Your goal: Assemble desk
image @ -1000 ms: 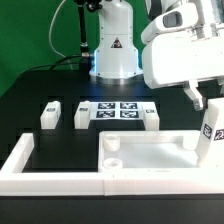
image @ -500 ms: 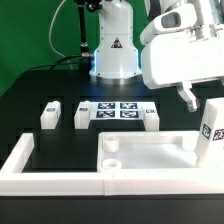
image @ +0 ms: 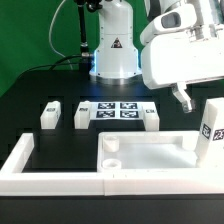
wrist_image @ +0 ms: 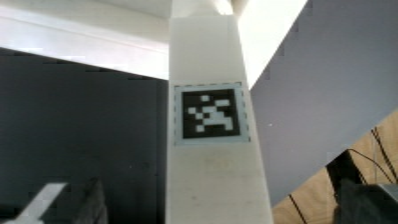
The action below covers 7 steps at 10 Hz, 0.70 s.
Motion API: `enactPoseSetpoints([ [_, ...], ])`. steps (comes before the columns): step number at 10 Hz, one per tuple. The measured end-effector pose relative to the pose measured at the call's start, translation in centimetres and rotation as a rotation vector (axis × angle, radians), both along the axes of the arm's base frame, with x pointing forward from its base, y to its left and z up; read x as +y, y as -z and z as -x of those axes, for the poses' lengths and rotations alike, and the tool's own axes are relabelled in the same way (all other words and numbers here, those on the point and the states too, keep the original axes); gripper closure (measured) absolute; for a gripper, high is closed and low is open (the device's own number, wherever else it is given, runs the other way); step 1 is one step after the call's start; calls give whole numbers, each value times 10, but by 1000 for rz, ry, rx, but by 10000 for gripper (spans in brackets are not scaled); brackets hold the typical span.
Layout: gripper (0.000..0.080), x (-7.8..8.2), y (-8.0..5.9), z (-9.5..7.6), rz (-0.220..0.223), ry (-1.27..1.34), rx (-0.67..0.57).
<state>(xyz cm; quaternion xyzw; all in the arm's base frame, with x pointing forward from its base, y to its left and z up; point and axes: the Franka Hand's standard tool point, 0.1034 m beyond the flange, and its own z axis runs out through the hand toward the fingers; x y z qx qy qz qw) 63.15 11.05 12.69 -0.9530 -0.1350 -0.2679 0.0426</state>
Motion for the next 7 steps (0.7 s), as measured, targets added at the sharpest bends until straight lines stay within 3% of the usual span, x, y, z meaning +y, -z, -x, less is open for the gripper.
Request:
enactPoseSetpoints([
  [3,150,11,-9,-15,-18,0,65],
  [5,150,14,-9,-19,-24,0,97],
  [7,150,15,0,-17,-20,0,237],
])
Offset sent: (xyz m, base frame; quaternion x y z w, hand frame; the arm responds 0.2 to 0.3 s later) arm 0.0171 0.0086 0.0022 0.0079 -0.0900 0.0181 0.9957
